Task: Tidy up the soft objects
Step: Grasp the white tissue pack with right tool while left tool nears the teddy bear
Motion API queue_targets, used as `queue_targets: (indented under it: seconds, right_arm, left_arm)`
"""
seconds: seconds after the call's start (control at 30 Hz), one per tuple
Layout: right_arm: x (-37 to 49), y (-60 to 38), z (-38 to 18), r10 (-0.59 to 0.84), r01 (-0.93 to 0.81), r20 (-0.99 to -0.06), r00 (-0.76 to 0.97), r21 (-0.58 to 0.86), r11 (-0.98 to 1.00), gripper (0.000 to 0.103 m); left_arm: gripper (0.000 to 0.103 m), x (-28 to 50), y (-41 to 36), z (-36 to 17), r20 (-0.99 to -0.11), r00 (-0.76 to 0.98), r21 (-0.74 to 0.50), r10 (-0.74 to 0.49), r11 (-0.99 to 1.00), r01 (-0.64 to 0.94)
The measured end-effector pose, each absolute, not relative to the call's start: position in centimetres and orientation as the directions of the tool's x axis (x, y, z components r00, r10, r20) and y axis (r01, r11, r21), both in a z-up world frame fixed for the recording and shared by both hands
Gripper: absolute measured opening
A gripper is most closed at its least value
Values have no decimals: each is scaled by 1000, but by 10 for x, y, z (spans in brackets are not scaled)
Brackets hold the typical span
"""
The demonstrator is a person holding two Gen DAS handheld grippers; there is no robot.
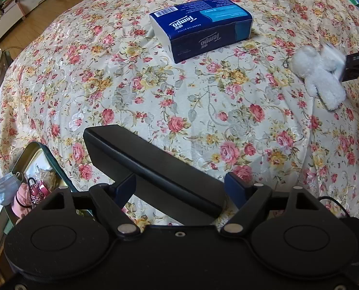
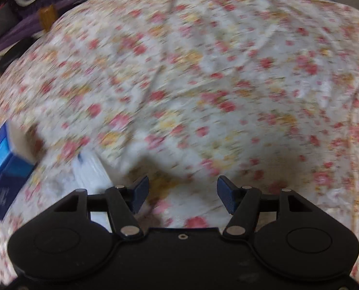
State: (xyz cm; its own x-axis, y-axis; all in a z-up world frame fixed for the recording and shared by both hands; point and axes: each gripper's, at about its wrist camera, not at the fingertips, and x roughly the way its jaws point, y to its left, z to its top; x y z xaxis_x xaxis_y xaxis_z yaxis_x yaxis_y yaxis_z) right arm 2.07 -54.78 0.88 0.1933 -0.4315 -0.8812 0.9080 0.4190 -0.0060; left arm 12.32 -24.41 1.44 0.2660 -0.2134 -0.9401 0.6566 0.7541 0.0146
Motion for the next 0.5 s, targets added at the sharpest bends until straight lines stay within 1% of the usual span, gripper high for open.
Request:
queue_targets:
  seconds: [0.1, 0.3, 0.4, 0.47, 0.5]
  right_arm:
    - [38, -528, 1, -375, 870, -896, 238, 25, 493, 62]
    - [77, -483, -7, -305, 793, -903, 302, 60, 607, 62]
    - [86, -476, 1, -327, 804, -896, 301, 54, 592, 63]
    - [89, -478, 9, -337, 815, -886, 318, 75, 574, 68]
    - [90, -481, 14, -342, 819, -881, 327, 84, 568, 68]
  left_arm:
    - [77, 125, -244, 14, -941, 269, 22, -206, 756, 654]
    - [77, 129, -243, 14, -940, 278, 33, -197, 760, 649]
    - [77, 132, -244, 13, -941, 278, 32, -194, 766, 642]
    - [77, 133, -246, 13, -941, 274, 27, -197, 767, 642]
    - [77, 134, -247, 13, -941, 274, 26, -198, 765, 643]
